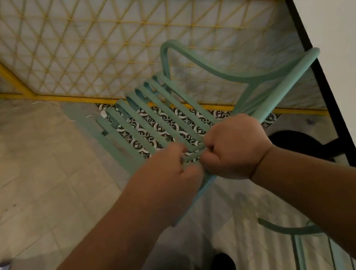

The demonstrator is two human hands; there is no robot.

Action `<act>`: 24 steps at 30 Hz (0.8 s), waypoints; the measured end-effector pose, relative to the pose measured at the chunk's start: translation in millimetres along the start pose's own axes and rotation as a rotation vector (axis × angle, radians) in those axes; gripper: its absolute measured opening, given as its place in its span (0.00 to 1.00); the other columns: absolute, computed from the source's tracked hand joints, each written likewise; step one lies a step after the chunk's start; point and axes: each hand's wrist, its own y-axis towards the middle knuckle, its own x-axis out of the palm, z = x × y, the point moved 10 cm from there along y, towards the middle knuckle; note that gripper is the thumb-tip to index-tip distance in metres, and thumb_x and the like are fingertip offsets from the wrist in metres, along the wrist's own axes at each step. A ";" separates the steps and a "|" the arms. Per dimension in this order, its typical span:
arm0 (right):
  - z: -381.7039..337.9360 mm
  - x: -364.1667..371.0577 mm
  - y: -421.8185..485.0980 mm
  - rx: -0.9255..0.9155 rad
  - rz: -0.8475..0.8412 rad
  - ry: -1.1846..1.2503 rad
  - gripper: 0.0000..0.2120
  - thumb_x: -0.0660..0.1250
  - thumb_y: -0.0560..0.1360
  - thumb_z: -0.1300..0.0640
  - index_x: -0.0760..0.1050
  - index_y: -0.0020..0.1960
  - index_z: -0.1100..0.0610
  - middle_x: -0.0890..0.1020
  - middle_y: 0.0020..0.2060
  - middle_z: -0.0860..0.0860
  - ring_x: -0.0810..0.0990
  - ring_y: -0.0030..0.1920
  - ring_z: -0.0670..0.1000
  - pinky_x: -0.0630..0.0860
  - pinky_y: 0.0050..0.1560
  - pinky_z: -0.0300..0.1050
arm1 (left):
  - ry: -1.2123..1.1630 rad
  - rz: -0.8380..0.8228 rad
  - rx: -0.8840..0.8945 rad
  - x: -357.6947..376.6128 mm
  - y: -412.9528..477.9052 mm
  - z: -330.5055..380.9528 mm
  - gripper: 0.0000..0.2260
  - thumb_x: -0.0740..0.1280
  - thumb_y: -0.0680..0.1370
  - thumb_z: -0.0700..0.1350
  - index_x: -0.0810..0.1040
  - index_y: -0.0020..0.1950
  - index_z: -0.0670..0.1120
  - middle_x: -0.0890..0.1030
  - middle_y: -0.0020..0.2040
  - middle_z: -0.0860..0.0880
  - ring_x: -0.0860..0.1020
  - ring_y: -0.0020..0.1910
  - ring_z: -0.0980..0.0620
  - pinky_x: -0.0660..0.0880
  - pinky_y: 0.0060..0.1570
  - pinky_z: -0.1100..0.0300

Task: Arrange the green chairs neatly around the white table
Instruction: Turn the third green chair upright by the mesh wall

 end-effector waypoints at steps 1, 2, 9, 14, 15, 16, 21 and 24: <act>-1.0 -0.1 0.0 -0.012 -0.001 0.001 0.26 0.41 0.67 0.38 0.67 0.29 0.56 0.71 0.25 0.51 0.70 0.27 0.52 0.58 0.30 0.41 | 0.030 -0.064 -0.005 13.8 -7.1 7.5 0.10 0.63 0.78 0.53 0.73 0.59 0.55 0.78 0.48 0.55 0.77 0.43 0.56 0.76 0.42 0.56; -1.7 0.2 -0.3 -0.020 0.001 0.007 0.26 0.41 0.68 0.38 0.66 0.29 0.55 0.71 0.25 0.51 0.70 0.27 0.52 0.56 0.30 0.42 | 0.078 -0.097 0.001 26.0 -11.3 12.1 0.10 0.65 0.76 0.53 0.73 0.55 0.55 0.78 0.44 0.54 0.76 0.39 0.57 0.73 0.36 0.57; 4.0 -0.7 -0.8 -0.019 0.056 0.032 0.23 0.45 0.70 0.40 0.66 0.28 0.54 0.71 0.24 0.50 0.69 0.26 0.51 0.62 0.30 0.42 | 0.393 0.094 0.024 43.9 7.8 10.6 0.08 0.61 0.82 0.48 0.75 0.59 0.48 0.81 0.51 0.48 0.74 0.40 0.49 0.77 0.46 0.54; 0.6 -1.3 0.2 -0.007 0.042 0.037 0.23 0.46 0.71 0.42 0.66 0.27 0.55 0.70 0.23 0.50 0.69 0.24 0.51 0.71 0.31 0.43 | 0.424 0.107 0.083 41.4 3.6 11.9 0.06 0.62 0.82 0.48 0.73 0.56 0.48 0.74 0.40 0.53 0.73 0.38 0.50 0.75 0.42 0.56; 0.0 -2.8 -0.2 0.005 0.043 0.026 0.23 0.46 0.72 0.42 0.66 0.27 0.55 0.70 0.23 0.50 0.69 0.24 0.51 0.70 0.31 0.43 | 0.429 0.105 0.084 40.5 2.6 11.7 0.04 0.62 0.82 0.48 0.73 0.55 0.49 0.70 0.38 0.55 0.71 0.36 0.51 0.72 0.39 0.58; -2.0 -2.8 -0.2 0.017 0.036 0.021 0.23 0.46 0.73 0.42 0.66 0.28 0.54 0.70 0.23 0.49 0.69 0.25 0.51 0.70 0.31 0.43 | 0.434 0.098 0.082 39.2 0.7 9.5 0.03 0.63 0.82 0.48 0.71 0.52 0.50 0.67 0.36 0.55 0.69 0.34 0.53 0.68 0.38 0.60; -31.8 -3.9 7.9 0.080 -0.004 0.047 0.24 0.49 0.75 0.42 0.71 0.31 0.54 0.75 0.26 0.49 0.74 0.28 0.51 0.75 0.35 0.44 | 0.494 0.094 0.101 11.7 -12.7 -12.5 0.07 0.63 0.81 0.47 0.65 0.48 0.55 0.68 0.38 0.55 0.70 0.36 0.51 0.65 0.39 0.59; -53.8 -3.3 17.0 0.107 -0.018 0.089 0.23 0.51 0.77 0.42 0.71 0.32 0.54 0.74 0.27 0.49 0.74 0.28 0.51 0.72 0.33 0.43 | 0.537 0.051 0.097 -9.3 -16.5 -34.9 0.06 0.63 0.80 0.48 0.67 0.47 0.57 0.70 0.36 0.55 0.73 0.38 0.49 0.67 0.38 0.58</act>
